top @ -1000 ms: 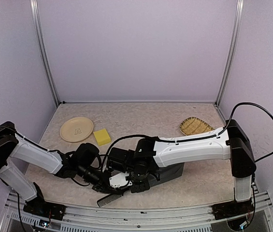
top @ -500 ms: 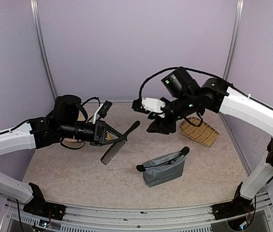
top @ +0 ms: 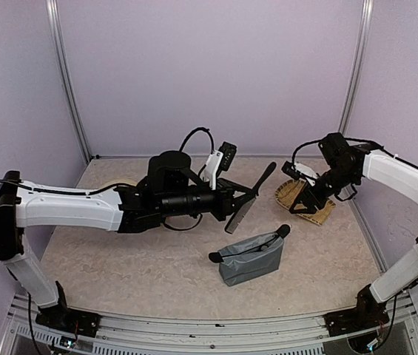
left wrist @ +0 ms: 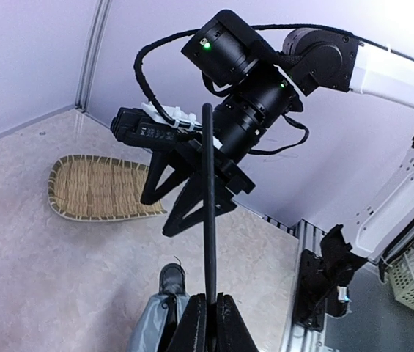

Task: Sort the hair-cutting tools
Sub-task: Hold the kit bag at the center of the board, then place the comb in the kit bag.

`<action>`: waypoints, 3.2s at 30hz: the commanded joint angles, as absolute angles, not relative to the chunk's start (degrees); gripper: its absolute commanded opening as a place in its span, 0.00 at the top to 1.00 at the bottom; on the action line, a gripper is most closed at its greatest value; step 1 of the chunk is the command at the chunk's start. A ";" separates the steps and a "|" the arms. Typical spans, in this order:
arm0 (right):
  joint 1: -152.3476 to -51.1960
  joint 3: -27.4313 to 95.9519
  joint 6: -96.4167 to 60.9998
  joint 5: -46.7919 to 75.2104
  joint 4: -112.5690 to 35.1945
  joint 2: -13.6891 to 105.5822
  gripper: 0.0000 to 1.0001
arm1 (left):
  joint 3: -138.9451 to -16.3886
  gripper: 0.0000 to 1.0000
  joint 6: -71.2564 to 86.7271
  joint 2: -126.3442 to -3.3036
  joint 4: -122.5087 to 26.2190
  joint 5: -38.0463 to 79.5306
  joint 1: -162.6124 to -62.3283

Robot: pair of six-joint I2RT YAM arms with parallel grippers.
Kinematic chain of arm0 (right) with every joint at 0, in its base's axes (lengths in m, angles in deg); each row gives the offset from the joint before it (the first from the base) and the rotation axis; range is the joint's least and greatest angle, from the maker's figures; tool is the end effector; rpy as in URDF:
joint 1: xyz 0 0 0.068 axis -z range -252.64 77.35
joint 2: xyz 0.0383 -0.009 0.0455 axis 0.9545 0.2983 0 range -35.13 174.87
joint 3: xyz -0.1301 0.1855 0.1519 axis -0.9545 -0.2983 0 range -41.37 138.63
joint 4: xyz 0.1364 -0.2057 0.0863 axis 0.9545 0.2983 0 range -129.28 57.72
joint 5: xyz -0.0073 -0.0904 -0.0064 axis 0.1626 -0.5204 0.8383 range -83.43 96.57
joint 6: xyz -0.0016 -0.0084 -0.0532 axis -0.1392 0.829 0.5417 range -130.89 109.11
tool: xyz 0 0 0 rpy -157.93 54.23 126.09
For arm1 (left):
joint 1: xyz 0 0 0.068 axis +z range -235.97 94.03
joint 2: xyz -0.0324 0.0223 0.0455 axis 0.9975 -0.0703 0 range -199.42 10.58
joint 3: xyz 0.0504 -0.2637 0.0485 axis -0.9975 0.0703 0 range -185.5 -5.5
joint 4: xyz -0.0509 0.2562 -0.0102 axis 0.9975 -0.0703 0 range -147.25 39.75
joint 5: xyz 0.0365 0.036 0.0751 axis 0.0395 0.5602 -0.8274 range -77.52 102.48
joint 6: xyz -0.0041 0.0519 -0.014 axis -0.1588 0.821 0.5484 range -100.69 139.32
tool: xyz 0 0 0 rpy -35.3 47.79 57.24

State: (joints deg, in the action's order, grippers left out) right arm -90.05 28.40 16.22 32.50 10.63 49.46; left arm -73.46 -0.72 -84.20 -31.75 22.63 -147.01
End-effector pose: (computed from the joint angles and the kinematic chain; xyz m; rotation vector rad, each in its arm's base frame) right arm 0.2746 0.1023 0.2758 -1.1155 2.3689 0.5504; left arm 0.1861 -0.3491 0.3038 0.7860 1.6940 -1.1717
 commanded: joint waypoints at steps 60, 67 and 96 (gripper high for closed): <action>-82.95 27.11 23.56 65.01 24.40 65.03 0.99 | -70.09 1.00 7.86 -105.75 -13.11 19.95 -151.16; -82.54 26.95 22.51 65.14 23.09 64.59 0.99 | -68.70 1.00 6.21 -102.44 -20.89 17.61 -152.50; -82.46 26.37 20.58 64.15 21.37 63.32 0.99 | -79.39 0.77 7.72 -102.96 -44.39 15.54 -154.01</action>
